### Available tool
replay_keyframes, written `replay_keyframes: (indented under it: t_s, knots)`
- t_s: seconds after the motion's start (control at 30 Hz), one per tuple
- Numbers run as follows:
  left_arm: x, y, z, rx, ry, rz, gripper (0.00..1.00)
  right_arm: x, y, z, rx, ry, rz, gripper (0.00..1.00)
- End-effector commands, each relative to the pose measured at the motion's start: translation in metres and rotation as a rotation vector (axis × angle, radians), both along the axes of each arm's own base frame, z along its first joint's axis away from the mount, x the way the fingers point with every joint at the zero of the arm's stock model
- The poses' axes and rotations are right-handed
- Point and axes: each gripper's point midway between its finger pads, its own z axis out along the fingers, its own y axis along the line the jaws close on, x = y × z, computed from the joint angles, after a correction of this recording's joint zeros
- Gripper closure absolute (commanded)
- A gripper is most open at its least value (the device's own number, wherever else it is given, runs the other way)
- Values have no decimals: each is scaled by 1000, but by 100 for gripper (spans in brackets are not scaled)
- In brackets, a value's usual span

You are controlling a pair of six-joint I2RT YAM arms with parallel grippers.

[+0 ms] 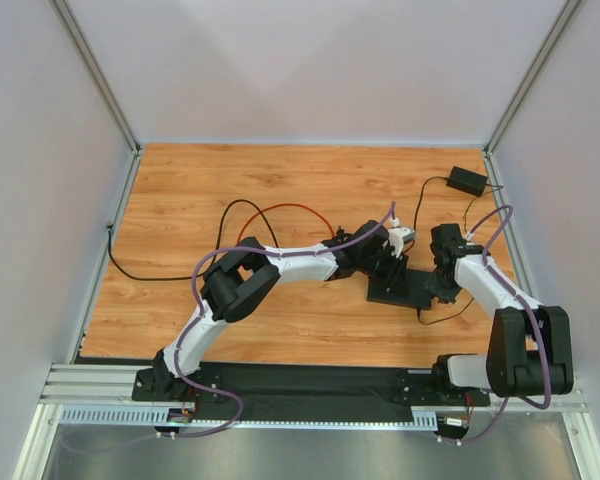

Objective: Pull the plug from the switch port

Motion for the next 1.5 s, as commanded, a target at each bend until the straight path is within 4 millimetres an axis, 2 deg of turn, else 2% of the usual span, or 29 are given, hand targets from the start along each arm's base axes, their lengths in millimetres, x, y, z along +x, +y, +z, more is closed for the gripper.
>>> replay_keyframes:
  t_s: [0.0, 0.1, 0.2, 0.27, 0.3, 0.33, 0.37, 0.4, 0.47, 0.53, 0.67, 0.77, 0.93, 1.27, 1.47]
  knots:
    - [9, -3, 32, -55, -53, 5, 63, 28, 29, 12, 93, -108, 89, 79]
    - [12, -3, 28, -46, -39, 6, 63, 25, 42, 19, 129, -137, 121, 79]
    - [13, -3, 20, -27, -24, 9, 63, 18, 33, 32, 86, -154, 115, 79]
    - [13, -2, 15, -19, -10, 7, 63, 14, 35, 42, 100, -186, 139, 78]
    - [13, -3, 16, -21, -8, 5, 63, 13, 39, 44, 124, -206, 156, 78]
    - [12, -4, 16, -21, 0, 2, 63, 6, 43, 38, 148, -201, 179, 76]
    - [13, -5, 14, -20, 0, 3, 63, 5, 49, 42, 177, -241, 200, 67]
    - [14, -5, 15, -23, 3, 4, 63, 5, 59, 41, 230, -262, 224, 62]
    - [11, -2, 5, 10, 25, 4, 63, -3, 67, 33, 265, -255, 243, 55]
    - [9, -3, 5, 10, 37, 1, 63, -6, 75, 28, 290, -238, 249, 55]
    - [7, -2, 0, 18, 50, -3, 64, -16, 85, 8, 322, -171, 255, 62]
    - [7, -2, 0, 20, 50, -4, 64, -15, 90, 7, 327, -202, 266, 67]
    - [5, -3, 1, 9, 57, -16, 64, -12, 78, 6, 251, -220, 281, 70]
    - [2, -4, -1, 10, 69, -23, 66, -8, 77, -1, 224, -162, 301, 75]
    - [2, -3, -15, 57, 103, -8, 66, -6, 73, 1, 202, -161, 298, 78]
